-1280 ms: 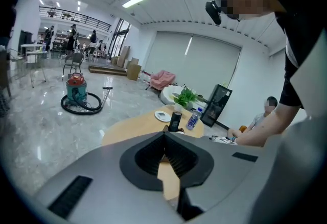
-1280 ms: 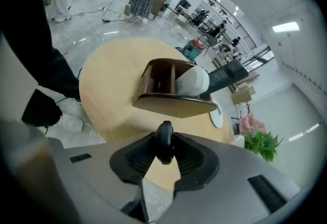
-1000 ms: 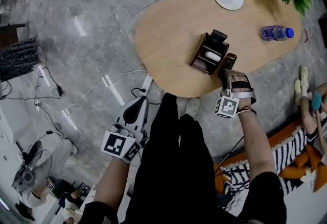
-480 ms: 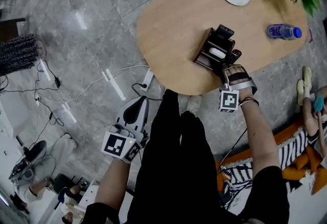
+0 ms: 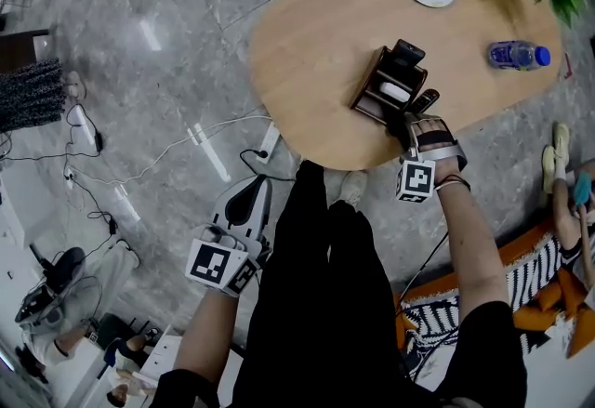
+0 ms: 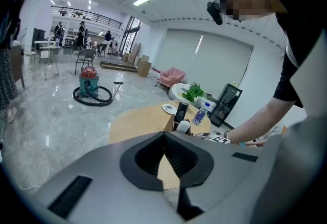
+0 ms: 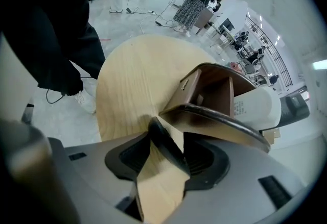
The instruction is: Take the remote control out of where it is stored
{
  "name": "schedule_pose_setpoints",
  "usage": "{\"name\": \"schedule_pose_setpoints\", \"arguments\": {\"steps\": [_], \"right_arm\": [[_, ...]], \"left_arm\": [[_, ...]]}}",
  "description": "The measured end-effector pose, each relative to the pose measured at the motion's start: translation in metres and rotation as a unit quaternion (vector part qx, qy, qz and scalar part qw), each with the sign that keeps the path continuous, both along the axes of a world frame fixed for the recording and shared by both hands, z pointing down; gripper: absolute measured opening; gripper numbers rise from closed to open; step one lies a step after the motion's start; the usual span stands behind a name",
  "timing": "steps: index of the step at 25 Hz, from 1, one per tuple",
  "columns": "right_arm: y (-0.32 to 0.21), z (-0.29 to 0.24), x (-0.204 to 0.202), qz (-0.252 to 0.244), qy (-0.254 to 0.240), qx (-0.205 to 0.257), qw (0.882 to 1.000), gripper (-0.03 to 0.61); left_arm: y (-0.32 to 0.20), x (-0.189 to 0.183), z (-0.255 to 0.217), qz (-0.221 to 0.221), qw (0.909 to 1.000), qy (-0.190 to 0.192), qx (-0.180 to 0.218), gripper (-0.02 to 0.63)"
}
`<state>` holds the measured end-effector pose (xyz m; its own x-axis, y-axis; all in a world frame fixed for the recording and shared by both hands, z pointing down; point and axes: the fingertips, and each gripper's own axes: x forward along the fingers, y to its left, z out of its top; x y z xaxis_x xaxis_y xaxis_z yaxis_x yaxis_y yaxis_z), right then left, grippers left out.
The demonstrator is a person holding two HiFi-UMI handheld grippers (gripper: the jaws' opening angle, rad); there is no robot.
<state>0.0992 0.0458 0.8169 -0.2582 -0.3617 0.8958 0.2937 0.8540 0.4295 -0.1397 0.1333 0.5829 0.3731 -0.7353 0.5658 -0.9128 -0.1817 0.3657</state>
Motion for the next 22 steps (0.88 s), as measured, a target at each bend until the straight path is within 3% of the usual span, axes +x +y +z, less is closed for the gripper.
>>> {"name": "schedule_pose_setpoints", "arguments": {"steps": [22], "right_arm": [[0.008, -0.064, 0.019, 0.085, -0.070, 0.033, 0.993, 0.187]], "left_arm": [[0.002, 0.036, -0.033, 0.033, 0.9987, -0.008, 0.038, 0.006]]}}
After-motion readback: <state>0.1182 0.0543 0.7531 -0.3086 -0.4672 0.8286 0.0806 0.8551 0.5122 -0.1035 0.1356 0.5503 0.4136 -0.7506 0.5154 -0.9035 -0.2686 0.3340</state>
